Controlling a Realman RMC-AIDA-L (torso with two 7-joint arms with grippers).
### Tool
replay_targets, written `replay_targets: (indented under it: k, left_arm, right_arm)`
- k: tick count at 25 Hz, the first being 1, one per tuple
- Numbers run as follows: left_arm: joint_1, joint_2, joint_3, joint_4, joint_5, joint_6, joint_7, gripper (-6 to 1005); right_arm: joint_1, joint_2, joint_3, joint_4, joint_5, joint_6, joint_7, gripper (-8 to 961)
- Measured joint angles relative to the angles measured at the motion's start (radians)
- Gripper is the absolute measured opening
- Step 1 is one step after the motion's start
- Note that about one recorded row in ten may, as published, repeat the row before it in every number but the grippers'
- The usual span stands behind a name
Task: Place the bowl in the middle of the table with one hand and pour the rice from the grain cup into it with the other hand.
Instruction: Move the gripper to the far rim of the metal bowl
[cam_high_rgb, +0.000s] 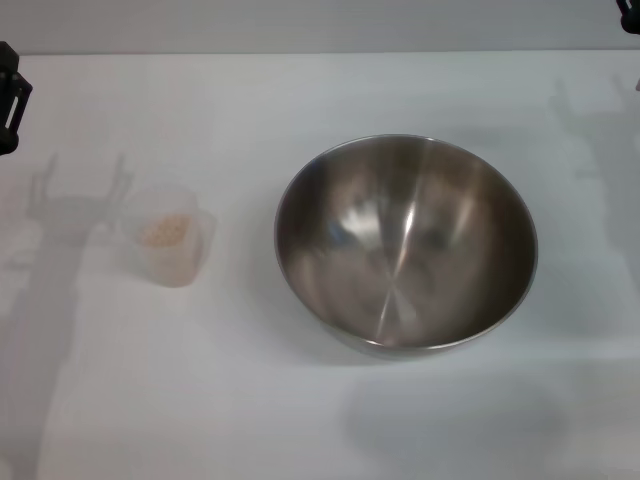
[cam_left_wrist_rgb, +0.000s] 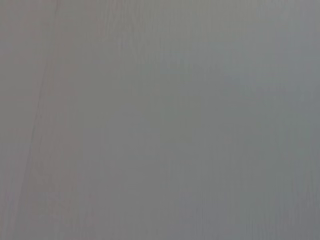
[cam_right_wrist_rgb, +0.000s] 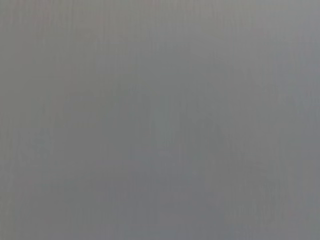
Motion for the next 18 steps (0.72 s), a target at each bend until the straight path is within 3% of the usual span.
replay_targets:
  k: [14,18]
  left_arm:
    - [-0.001,0.0,0.0,0.0,0.002,0.002,0.0,860]
    - [-0.002,0.0,0.0,0.0,0.002,0.002,0.0,859]
  right_arm:
    - [0.007,0.0,0.0,0.007,0.0,0.007,-0.001,810]
    - [0.021,-0.009,0.004,-0.025,-0.001,0.118,-0.002,810]
